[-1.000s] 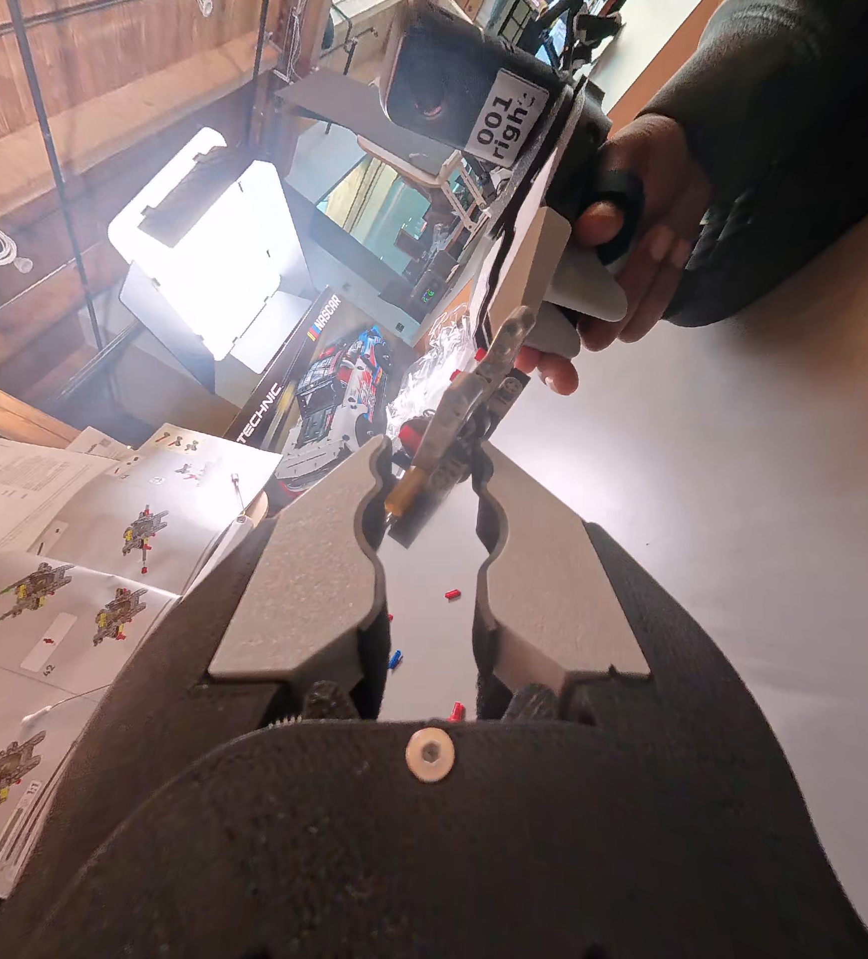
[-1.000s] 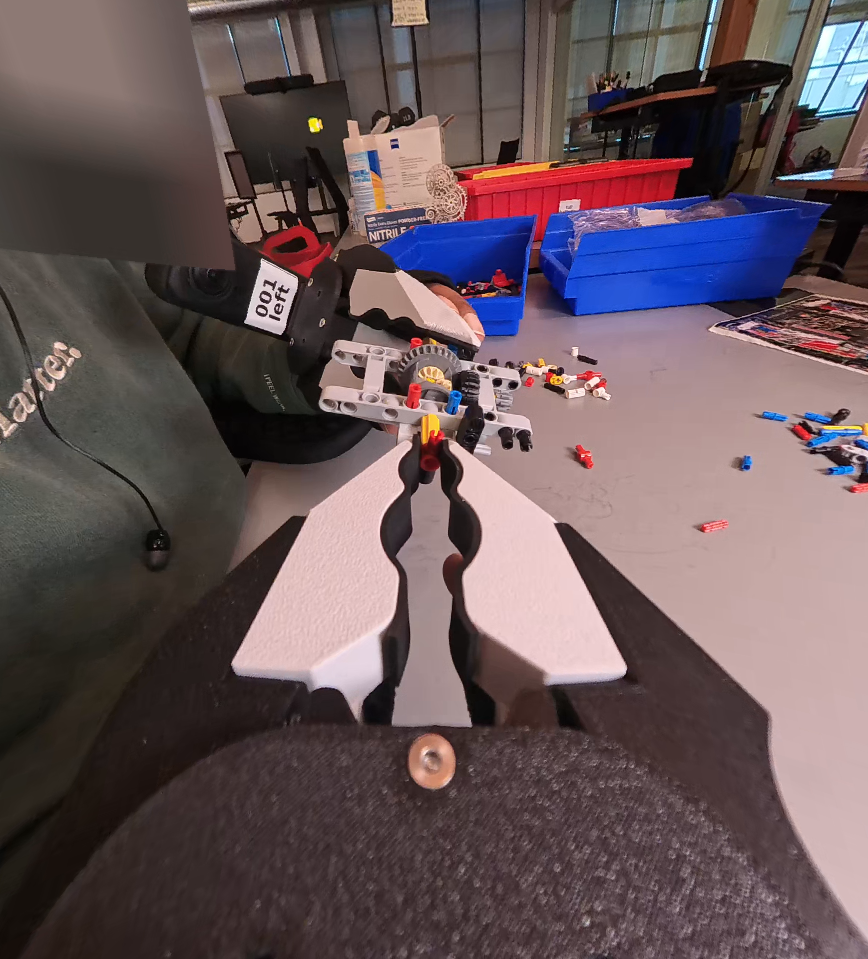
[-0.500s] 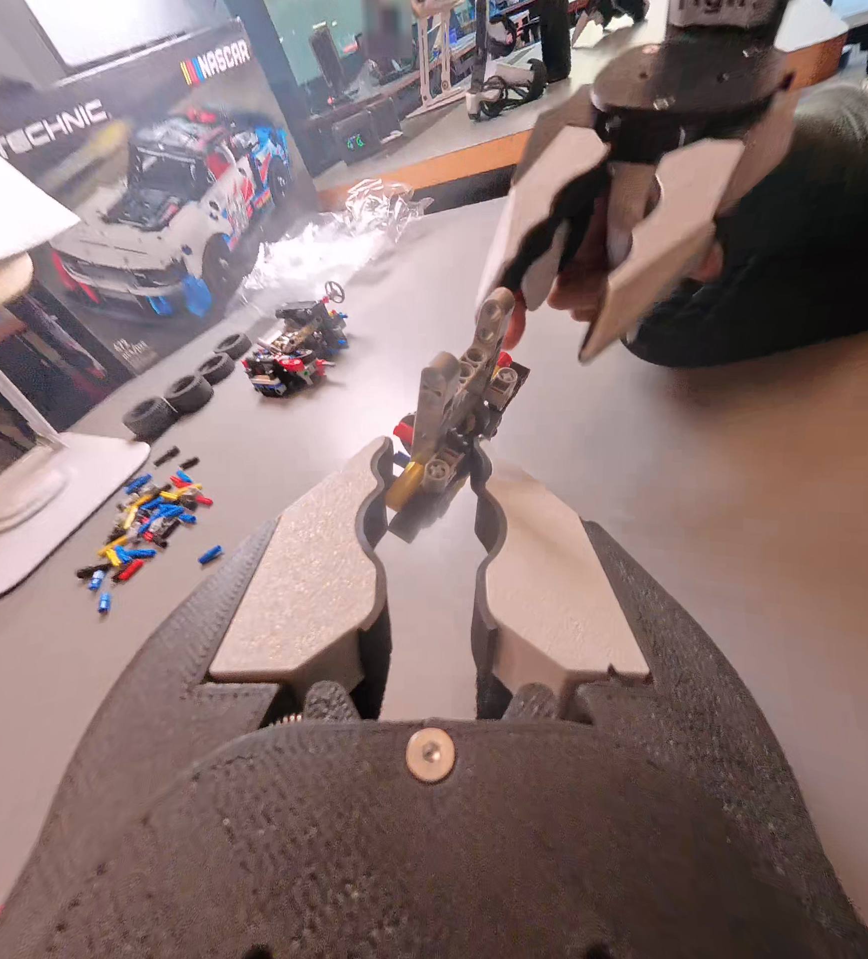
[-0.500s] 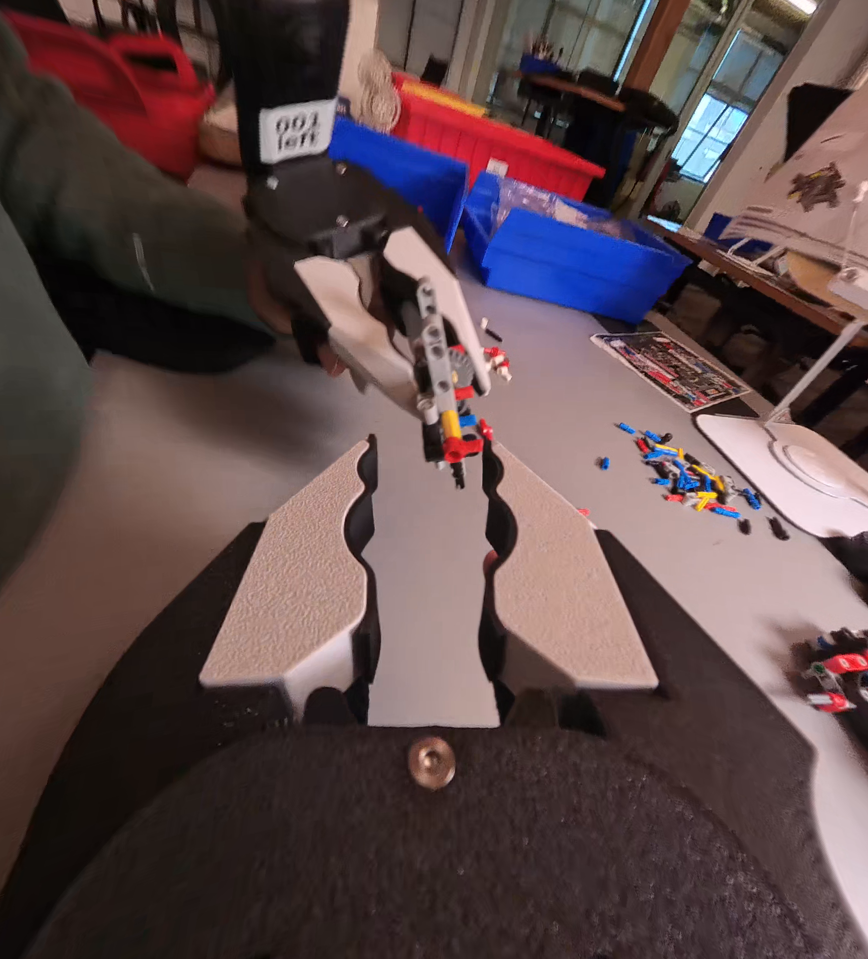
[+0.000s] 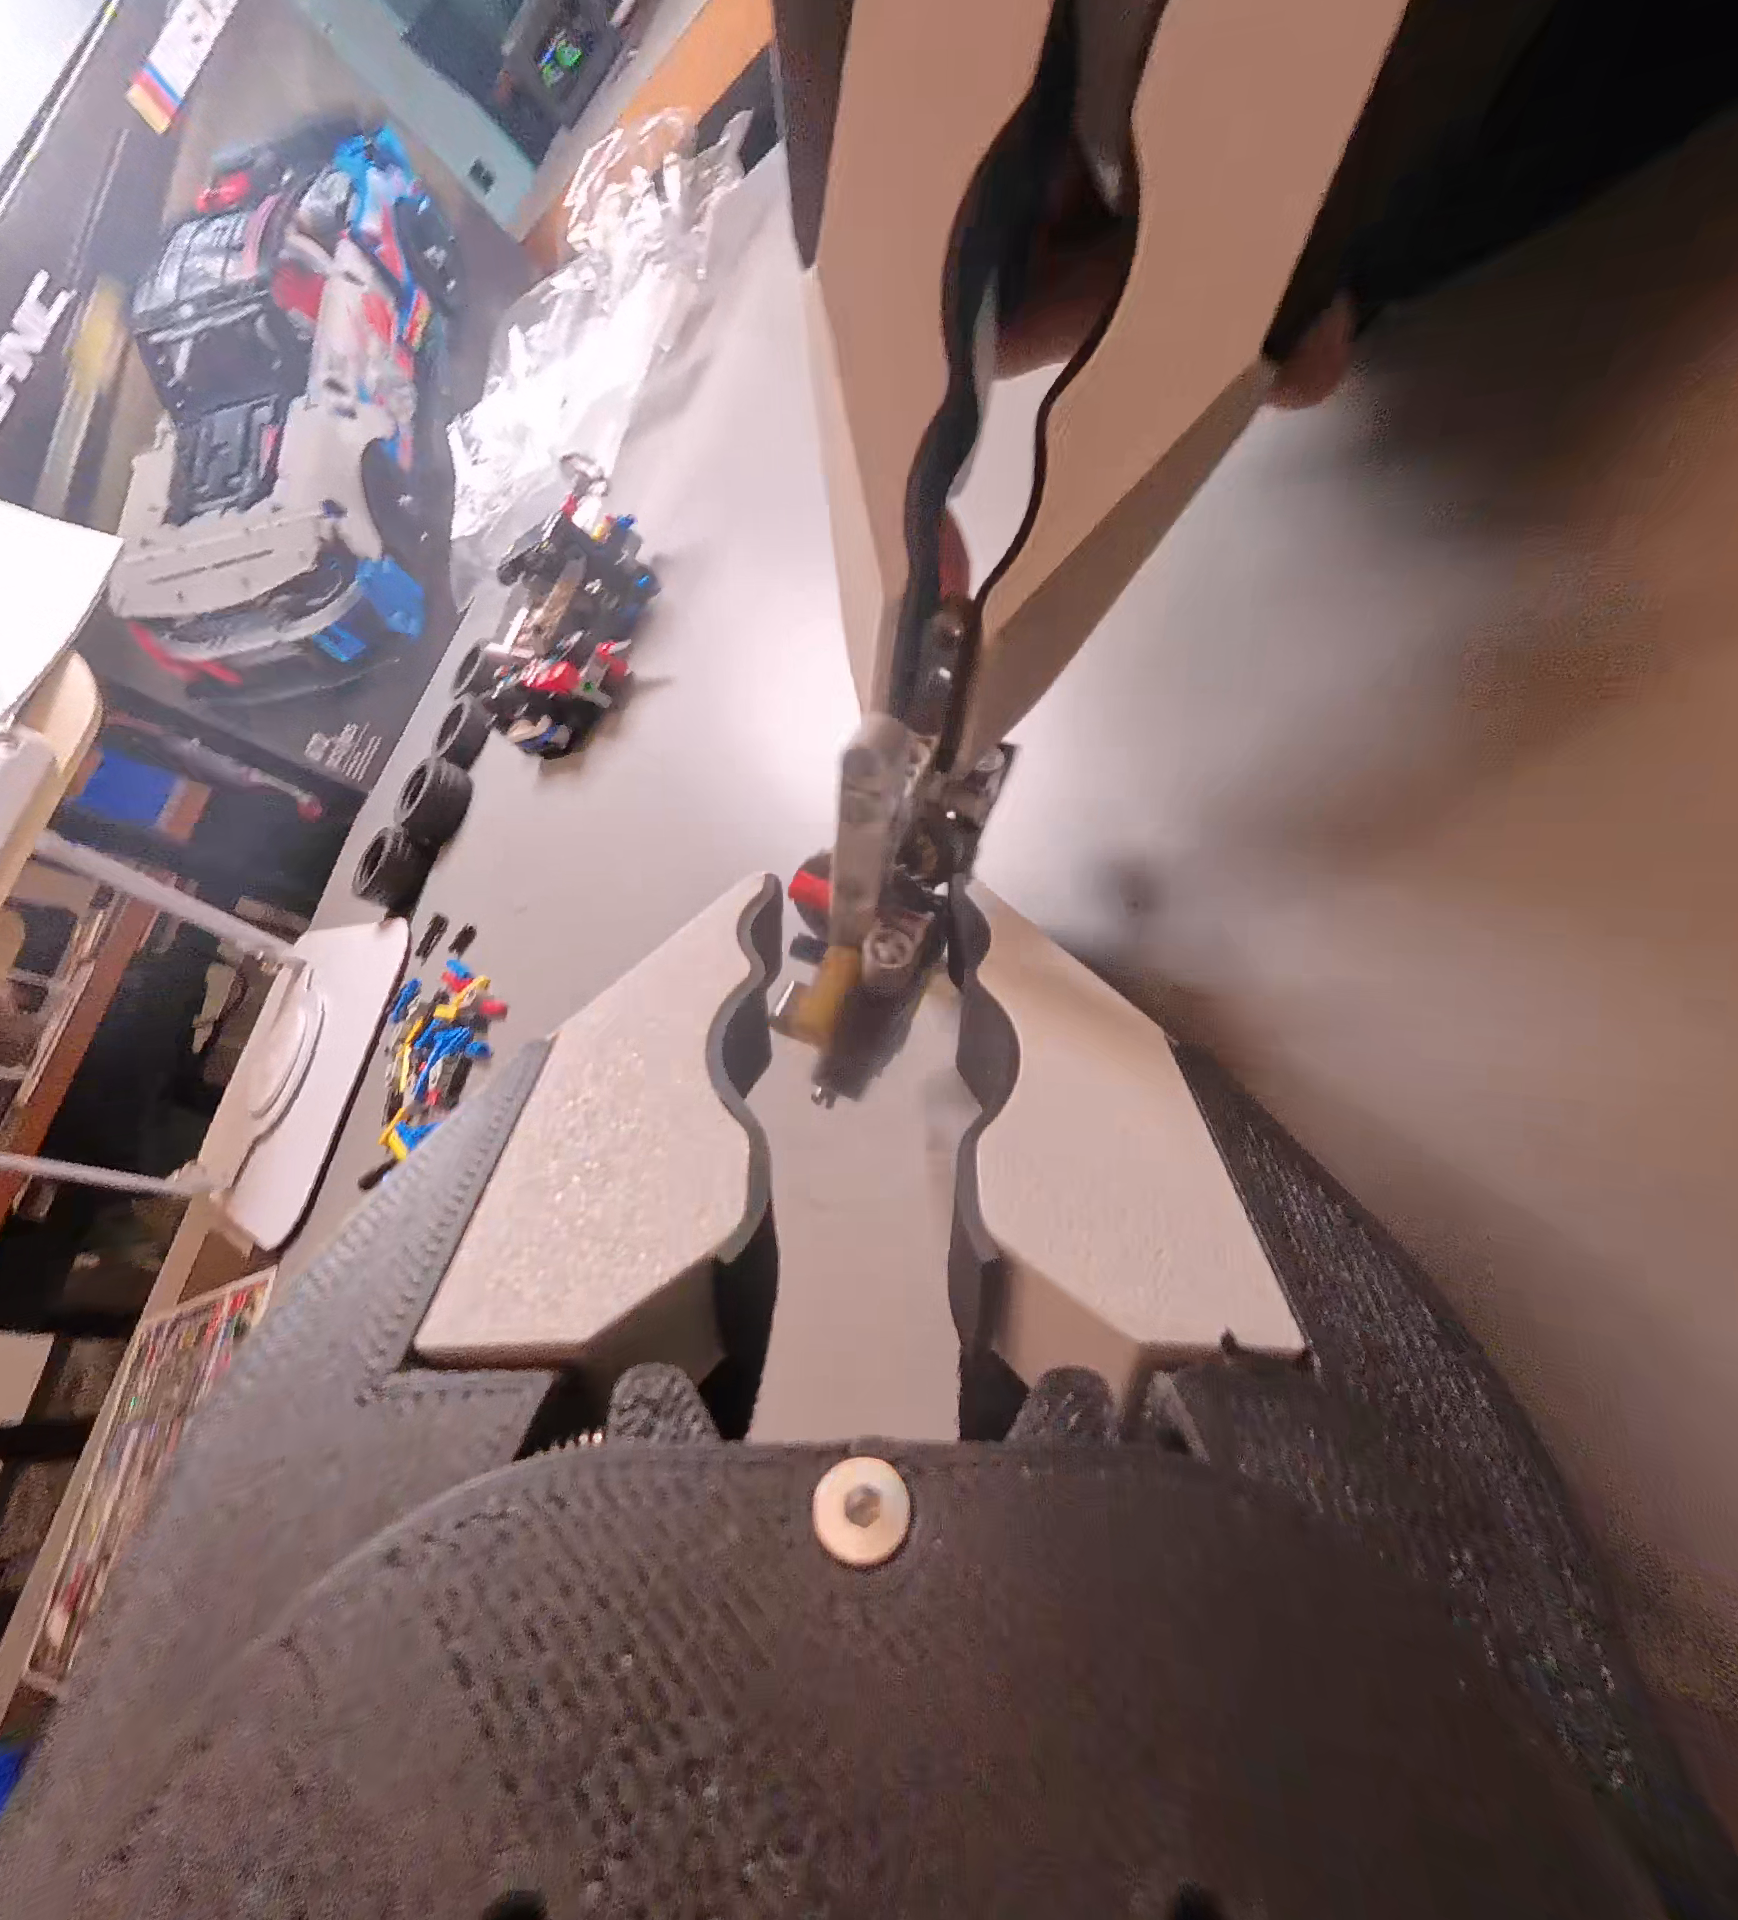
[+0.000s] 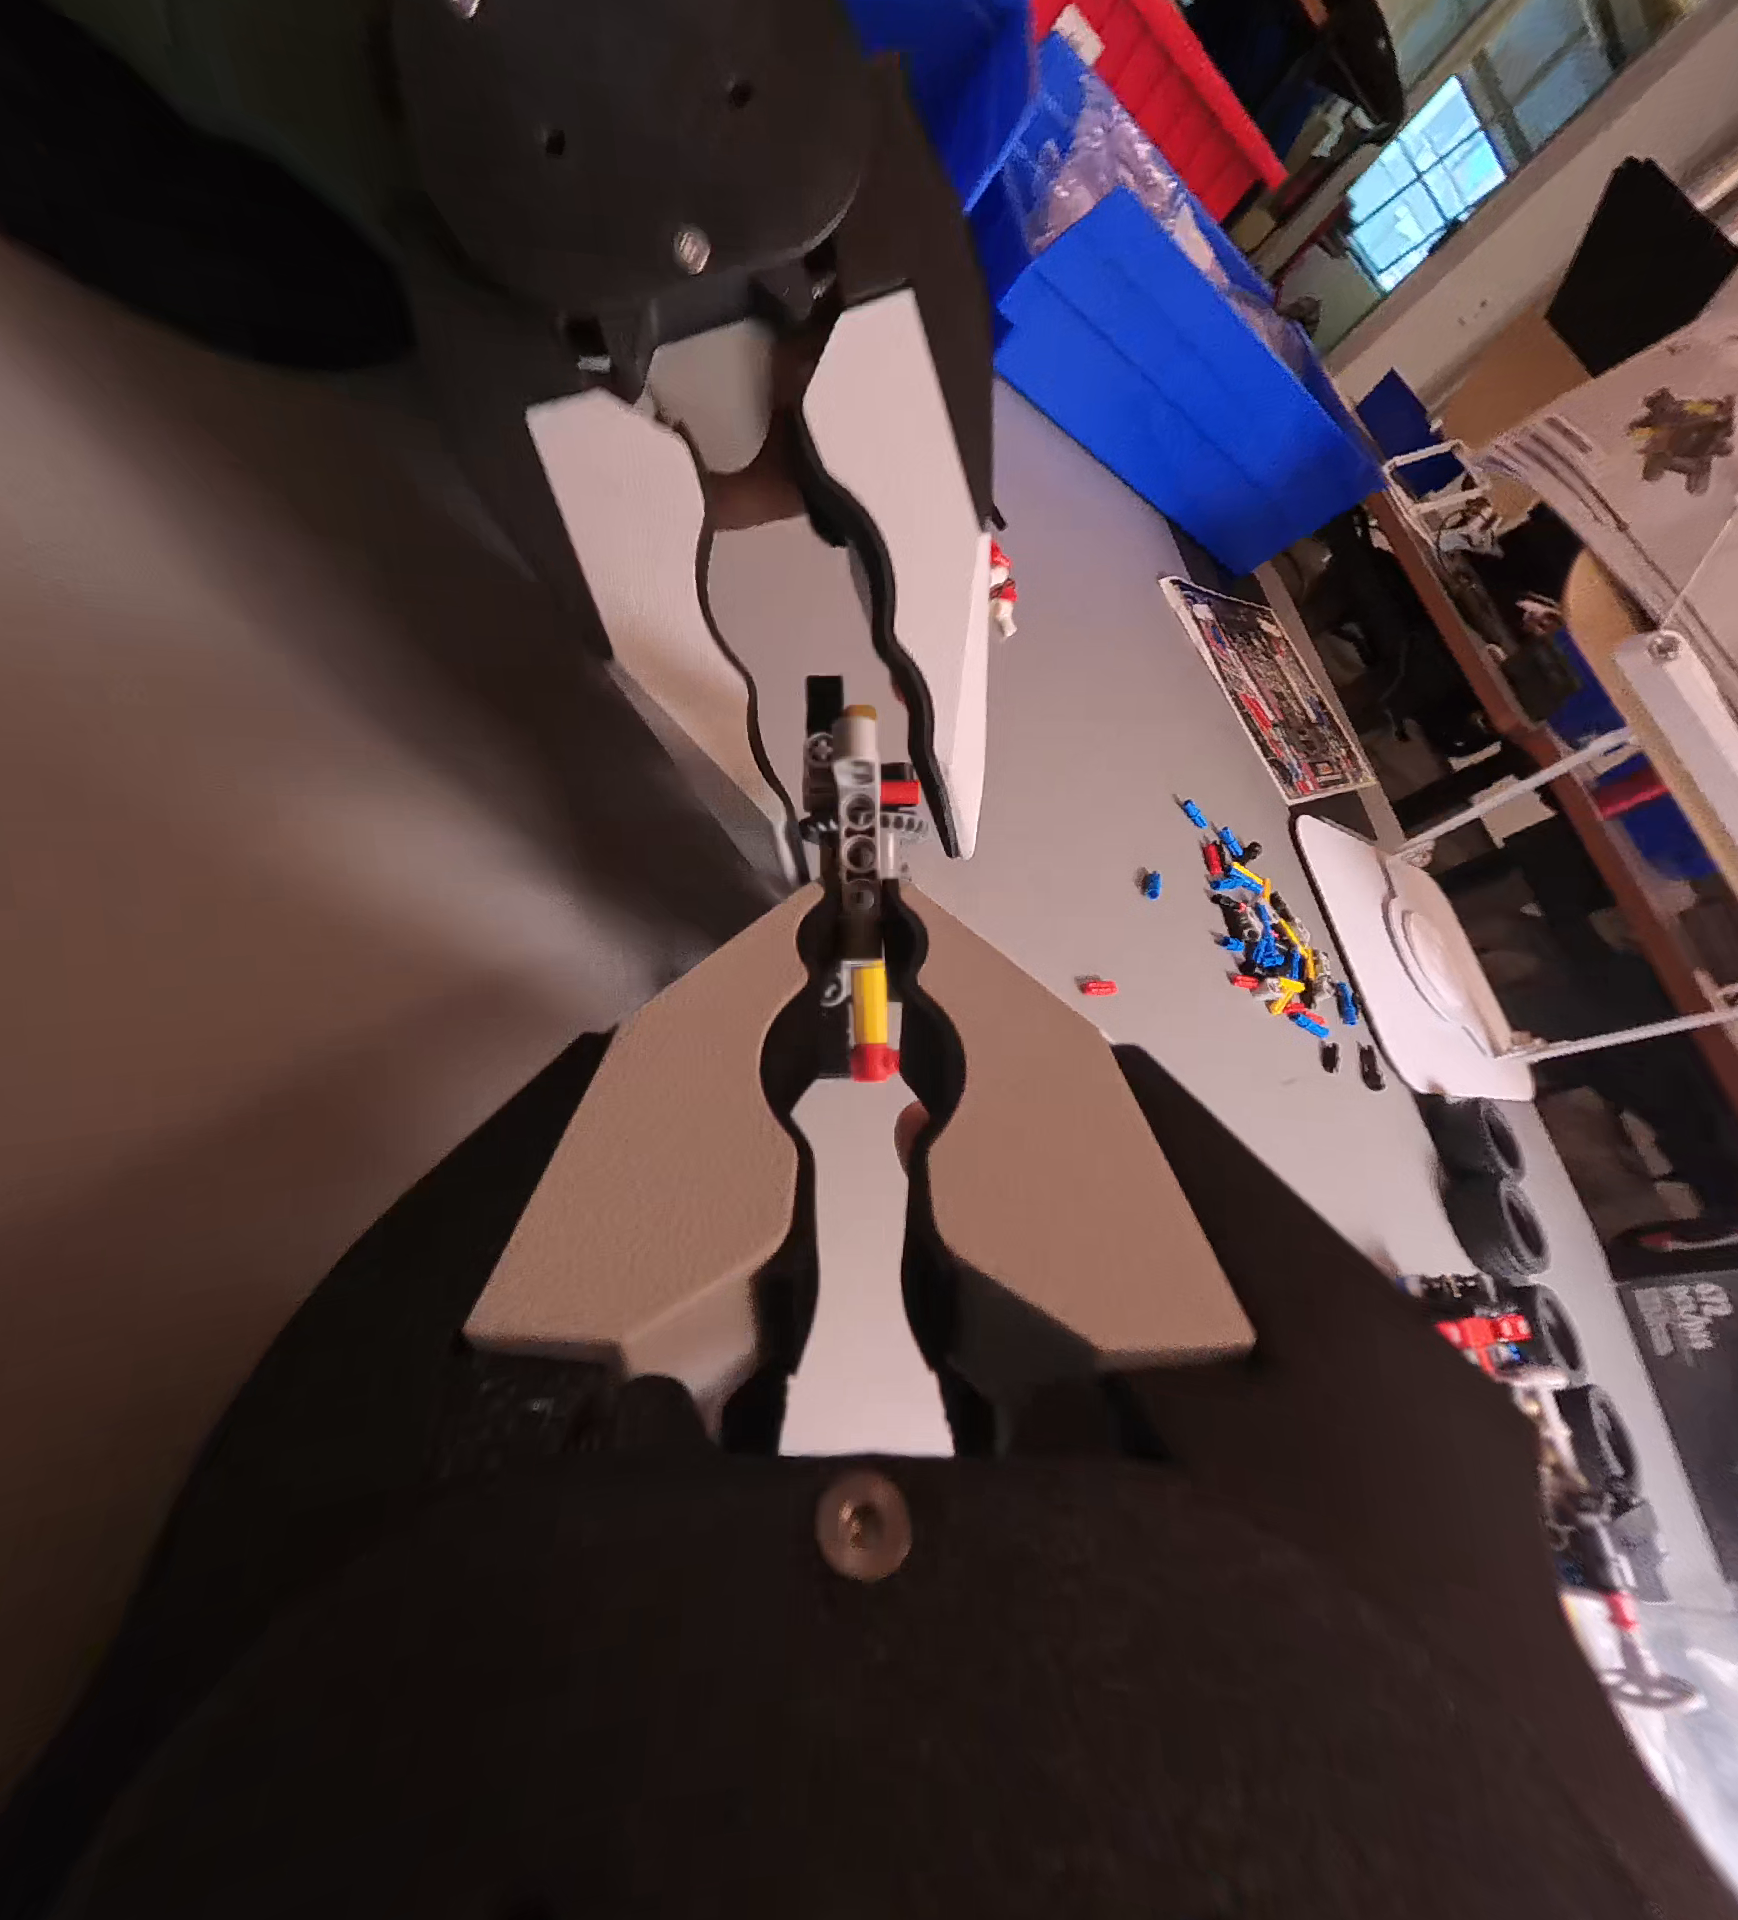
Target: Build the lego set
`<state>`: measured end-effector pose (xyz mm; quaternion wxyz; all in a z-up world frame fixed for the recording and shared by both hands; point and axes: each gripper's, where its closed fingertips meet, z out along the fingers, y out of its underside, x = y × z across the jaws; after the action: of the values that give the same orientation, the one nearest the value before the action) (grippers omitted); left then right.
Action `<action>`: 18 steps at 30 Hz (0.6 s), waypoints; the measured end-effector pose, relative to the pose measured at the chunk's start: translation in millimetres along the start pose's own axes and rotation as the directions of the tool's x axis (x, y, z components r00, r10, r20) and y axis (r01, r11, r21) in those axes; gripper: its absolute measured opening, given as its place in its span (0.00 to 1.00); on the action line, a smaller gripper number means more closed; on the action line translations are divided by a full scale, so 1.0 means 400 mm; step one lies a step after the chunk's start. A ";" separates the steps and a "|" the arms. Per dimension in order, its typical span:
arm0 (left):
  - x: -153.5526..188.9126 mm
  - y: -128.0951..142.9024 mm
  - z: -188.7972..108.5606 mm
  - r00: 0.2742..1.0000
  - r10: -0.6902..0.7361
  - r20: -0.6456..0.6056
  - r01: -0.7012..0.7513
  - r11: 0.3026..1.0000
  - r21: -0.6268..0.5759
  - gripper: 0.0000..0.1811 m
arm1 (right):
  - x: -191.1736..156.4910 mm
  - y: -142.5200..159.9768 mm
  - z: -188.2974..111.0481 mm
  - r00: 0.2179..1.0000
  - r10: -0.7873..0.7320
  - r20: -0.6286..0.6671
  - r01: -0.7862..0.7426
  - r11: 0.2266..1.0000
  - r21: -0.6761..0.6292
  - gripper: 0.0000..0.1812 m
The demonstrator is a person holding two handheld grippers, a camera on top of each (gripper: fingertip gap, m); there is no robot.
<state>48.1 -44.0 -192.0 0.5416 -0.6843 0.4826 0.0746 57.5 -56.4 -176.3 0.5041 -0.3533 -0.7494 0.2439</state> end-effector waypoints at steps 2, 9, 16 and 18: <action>0.031 -0.011 -0.012 0.995 0.016 -0.095 -0.012 0.999 0.045 0.20 | -0.006 0.021 -0.003 0.996 -0.091 0.006 0.091 0.996 -0.015 0.04; 0.009 -0.027 -0.075 0.859 -0.318 -0.400 0.390 0.914 0.111 0.27 | -0.057 0.052 -0.030 0.899 -0.424 0.111 0.420 0.905 0.063 0.05; 0.043 0.038 -0.006 0.788 -0.420 -0.450 0.415 0.903 -0.116 0.27 | -0.073 0.104 -0.055 0.878 -0.392 0.274 0.405 0.914 0.008 0.18; 0.061 0.033 -0.002 0.798 -0.408 -0.443 0.391 0.910 -0.135 0.22 | -0.047 0.116 -0.074 0.934 -0.208 0.291 0.240 0.967 -0.081 0.22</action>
<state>50.7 -57.9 -215.8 0.4020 -0.7780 0.4406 -0.1974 102.8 -41.6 -209.7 0.3960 -0.2559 -0.8615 0.1885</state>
